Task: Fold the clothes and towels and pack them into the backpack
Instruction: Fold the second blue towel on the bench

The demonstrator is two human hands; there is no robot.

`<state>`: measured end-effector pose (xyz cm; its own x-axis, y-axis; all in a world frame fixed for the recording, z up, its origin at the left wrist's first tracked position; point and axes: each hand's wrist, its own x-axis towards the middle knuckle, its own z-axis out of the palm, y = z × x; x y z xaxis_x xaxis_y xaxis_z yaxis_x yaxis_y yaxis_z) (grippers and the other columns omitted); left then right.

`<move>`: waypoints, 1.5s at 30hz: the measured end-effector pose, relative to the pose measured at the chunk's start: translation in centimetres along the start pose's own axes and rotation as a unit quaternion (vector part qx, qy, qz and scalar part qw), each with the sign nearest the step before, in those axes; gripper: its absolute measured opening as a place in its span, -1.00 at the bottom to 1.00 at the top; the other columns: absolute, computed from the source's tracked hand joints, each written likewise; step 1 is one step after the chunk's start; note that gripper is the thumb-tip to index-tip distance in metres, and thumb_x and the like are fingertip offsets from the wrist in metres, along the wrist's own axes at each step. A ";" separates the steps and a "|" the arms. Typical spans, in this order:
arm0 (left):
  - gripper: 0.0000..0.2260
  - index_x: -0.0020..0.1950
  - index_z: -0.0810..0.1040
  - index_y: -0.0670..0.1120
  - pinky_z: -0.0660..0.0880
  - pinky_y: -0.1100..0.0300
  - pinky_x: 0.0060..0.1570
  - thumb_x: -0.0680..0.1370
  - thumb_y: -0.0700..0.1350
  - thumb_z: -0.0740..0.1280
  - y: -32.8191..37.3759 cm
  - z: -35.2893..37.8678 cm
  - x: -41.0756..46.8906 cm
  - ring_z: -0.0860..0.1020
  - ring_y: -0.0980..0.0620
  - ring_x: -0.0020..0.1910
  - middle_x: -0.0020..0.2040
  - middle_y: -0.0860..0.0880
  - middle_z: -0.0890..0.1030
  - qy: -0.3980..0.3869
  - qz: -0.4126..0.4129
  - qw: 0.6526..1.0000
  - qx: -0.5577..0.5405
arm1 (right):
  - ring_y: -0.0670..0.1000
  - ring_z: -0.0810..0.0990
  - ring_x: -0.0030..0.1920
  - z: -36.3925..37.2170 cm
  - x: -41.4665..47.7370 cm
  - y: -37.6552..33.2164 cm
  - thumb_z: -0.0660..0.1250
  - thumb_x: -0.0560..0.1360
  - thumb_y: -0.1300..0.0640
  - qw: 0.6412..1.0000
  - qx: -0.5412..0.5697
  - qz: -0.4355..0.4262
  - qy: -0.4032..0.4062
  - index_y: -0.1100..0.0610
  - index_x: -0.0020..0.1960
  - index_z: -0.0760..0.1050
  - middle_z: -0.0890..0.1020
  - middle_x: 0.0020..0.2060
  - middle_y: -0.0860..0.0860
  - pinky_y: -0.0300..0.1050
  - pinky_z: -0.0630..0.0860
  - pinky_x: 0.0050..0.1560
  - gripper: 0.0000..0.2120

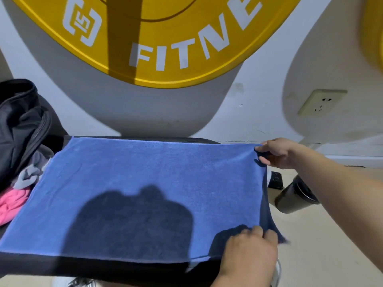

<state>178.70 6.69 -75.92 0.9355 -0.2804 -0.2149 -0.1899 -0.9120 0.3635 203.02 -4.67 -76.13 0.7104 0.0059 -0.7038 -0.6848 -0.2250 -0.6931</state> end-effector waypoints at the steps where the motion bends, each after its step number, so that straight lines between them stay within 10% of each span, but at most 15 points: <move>1: -0.72 0.08 0.51 -0.10 0.20 0.03 -0.39 0.48 -0.26 0.09 0.3 -0.1 0.1 0.59 -0.18 -0.16 -0.08 -0.15 0.56 0.010 0.011 1.000 0.002 | 0.04 0.45 -0.28 0.1 0.0 0.4 0.28 0.55 0.36 1.000 0.019 -0.011 0.014 0.20 -0.20 0.37 0.41 -0.25 0.10 -0.27 0.53 -0.50 -0.81; 9: -0.69 0.22 0.41 -0.01 0.36 0.08 0.16 0.49 -0.18 0.18 0.7 -0.9 0.4 0.45 -0.12 0.23 0.22 -0.04 0.51 -0.063 -0.141 0.968 -0.195 | 0.01 0.29 -0.37 0.0 0.0 1.6 0.17 0.56 0.34 0.977 -0.152 -0.108 0.105 0.01 0.02 0.27 0.34 -0.32 0.09 -0.31 0.34 -0.64 -0.76; 13: -0.94 -0.18 0.40 -0.01 0.39 0.12 -0.06 0.41 -0.16 0.18 1.5 -0.9 0.2 0.47 -0.07 -0.06 -0.13 0.07 0.52 -0.065 -0.178 0.934 -0.302 | 0.03 0.27 -0.36 -1.0 -0.3 1.0 0.02 0.53 0.42 0.968 -0.199 -0.128 0.079 -0.03 -0.12 0.33 0.34 -0.28 0.09 -0.28 0.34 -0.62 -0.65; 19: -0.67 -0.37 0.35 -0.07 0.28 0.22 -0.31 0.52 0.06 0.22 2.5 0.2 0.0 0.31 0.03 -0.36 -0.47 0.00 0.35 -0.048 -0.128 0.921 -0.364 | -0.02 0.37 -0.37 -2.2 -1.2 0.5 0.00 0.48 0.45 0.961 -0.221 -0.132 0.098 0.09 -0.30 0.44 0.47 -0.32 0.06 -0.30 0.32 -0.54 -0.61; 25: -0.70 -0.16 0.33 -0.12 0.38 -0.07 0.06 0.64 0.03 -0.01 3.8 -1.5 -0.1 0.46 -0.24 0.04 -0.02 -0.28 0.50 -0.122 -0.082 0.910 -0.387 | 0.02 0.25 -0.53 -3.8 -0.8 1.4 0.05 0.44 0.50 0.930 -0.320 -0.132 0.126 0.20 -0.27 0.60 0.49 -0.44 0.09 -0.32 0.17 -0.65 -0.59; 30: -0.52 0.11 0.49 -0.10 0.31 0.01 0.24 0.56 0.25 0.03 5.2 -2.4 -0.7 0.44 -0.10 0.21 0.17 -0.15 0.48 -0.194 -0.138 0.887 -0.397 | 0.14 0.51 -0.23 -5.6 -1.5 0.8 0.16 0.45 0.44 0.882 -0.427 -0.118 0.162 0.19 -0.22 0.66 0.63 -0.20 0.17 -0.12 0.41 -0.19 -0.67; 36: -0.65 -0.18 0.41 -0.11 0.51 0.00 0.12 0.51 0.18 0.21 2.3 -3.6 -2.0 0.56 -0.11 -0.02 -0.08 -0.21 0.54 -0.079 -0.129 0.888 -0.435 | 0.14 0.50 -0.37 -6.1 -4.2 -2.0 0.27 0.49 0.34 0.901 -0.401 -0.112 0.121 0.31 -0.10 0.62 0.58 -0.37 0.20 -0.27 0.26 -0.53 -0.85; 45: -0.75 -0.29 0.55 0.04 0.43 0.32 -0.32 0.58 -0.09 0.25 -9.8 -9.2 -7.9 0.50 0.09 -0.47 -0.49 0.01 0.48 0.113 -0.123 0.836 -0.523 | -0.04 0.68 0.04 1.9 -10.7 -11.3 0.15 0.60 0.37 0.943 -0.281 -0.156 -0.080 0.20 0.14 0.51 0.70 0.02 0.11 -0.31 0.35 -0.50 -0.78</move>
<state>175.91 20.61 -69.43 0.9624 0.0487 -0.2671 0.2713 -0.1410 0.9521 202.84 -0.33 -61.12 0.7988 0.2951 -0.5243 -0.2189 -0.6692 -0.7101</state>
